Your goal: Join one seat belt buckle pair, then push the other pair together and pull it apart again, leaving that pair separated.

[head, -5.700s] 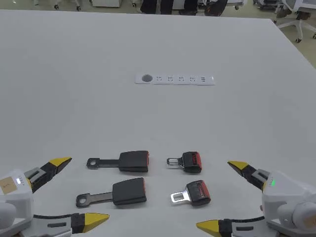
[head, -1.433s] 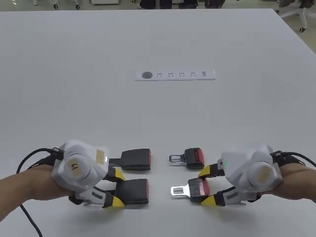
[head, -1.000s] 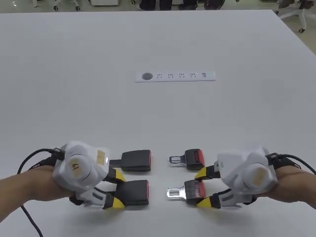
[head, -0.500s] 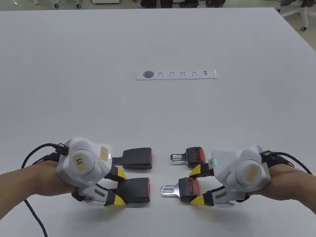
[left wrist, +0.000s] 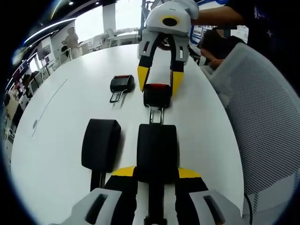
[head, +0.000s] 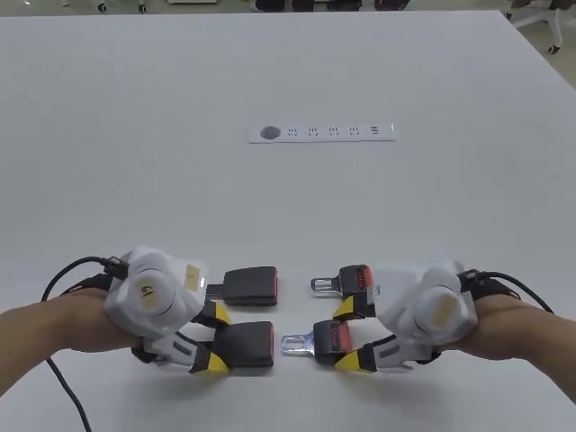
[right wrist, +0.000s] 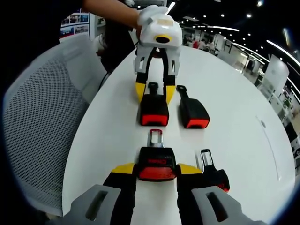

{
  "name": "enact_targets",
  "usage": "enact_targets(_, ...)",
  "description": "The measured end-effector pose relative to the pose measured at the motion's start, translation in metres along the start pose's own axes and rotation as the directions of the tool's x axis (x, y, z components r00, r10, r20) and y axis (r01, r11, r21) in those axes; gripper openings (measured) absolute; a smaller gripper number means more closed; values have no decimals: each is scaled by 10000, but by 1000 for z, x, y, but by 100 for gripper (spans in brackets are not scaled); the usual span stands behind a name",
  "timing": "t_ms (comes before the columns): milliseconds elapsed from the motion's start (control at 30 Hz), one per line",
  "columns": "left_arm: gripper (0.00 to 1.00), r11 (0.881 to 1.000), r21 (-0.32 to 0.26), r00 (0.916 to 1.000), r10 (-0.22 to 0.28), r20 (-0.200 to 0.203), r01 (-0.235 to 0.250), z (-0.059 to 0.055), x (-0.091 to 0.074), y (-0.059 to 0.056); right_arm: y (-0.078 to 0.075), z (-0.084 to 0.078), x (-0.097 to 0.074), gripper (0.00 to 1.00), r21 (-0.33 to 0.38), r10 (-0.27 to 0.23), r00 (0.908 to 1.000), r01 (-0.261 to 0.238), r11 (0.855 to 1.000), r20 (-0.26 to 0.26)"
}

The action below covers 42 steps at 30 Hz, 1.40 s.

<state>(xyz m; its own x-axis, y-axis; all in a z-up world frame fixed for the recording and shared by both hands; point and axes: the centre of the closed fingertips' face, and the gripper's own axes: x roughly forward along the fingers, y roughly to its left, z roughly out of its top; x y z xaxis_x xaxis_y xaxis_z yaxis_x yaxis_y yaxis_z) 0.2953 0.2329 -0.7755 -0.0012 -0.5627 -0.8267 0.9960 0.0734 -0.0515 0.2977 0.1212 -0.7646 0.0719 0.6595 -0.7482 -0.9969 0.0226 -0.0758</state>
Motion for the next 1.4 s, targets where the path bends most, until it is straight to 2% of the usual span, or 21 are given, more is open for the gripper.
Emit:
enact_targets(200,31,10000,-6,10000,-2,-7,2,1,0,-1,-1,7,5,30,-48,53,9999,-53,10000,95)
enact_targets(567,31,10000,-47,10000,2,-7,-2,0,0,-1,-1,5,6,30,-113,70,10000,-70,9999,18)
enact_targets(1400,31,10000,32,10000,26,-56,-26,0,0,0,1,15,17,29,-113,93,9997,-91,9999,219)
